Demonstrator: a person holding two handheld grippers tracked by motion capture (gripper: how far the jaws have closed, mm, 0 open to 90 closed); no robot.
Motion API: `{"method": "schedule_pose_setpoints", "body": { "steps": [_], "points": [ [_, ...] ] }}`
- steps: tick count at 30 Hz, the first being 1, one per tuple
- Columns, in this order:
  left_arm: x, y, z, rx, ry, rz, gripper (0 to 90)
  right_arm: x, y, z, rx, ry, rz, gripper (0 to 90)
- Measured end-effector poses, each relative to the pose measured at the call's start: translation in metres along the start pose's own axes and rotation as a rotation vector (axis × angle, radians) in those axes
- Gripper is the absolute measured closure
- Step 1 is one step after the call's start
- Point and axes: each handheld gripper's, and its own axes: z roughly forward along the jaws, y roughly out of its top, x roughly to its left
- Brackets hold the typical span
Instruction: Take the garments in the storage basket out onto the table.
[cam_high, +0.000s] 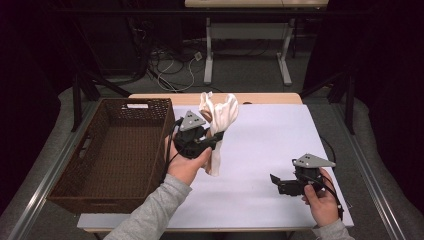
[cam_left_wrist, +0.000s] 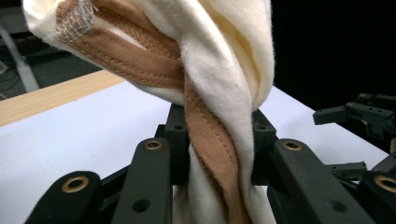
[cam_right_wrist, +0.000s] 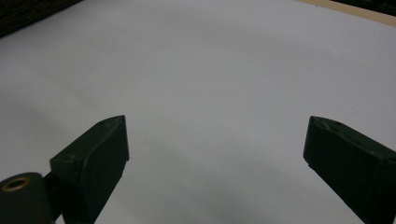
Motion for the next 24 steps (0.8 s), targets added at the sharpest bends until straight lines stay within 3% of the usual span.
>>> {"method": "schedule_pose_setpoints", "body": {
  "steps": [8,17,24],
  "points": [
    [-0.011,-0.005,0.020,0.003,-0.032,0.005,69.0,0.000,-0.001,0.001,-0.003,0.001,0.000,6.5],
    [-0.017,-0.022,0.044,0.017,-0.050,-0.007,69.1,0.001,0.000,0.003,-0.005,0.006,-0.010,6.5],
    [-0.019,-0.037,0.066,0.045,-0.084,-0.049,69.0,0.000,-0.001,0.004,-0.002,0.007,-0.010,6.5]
  ]
}}
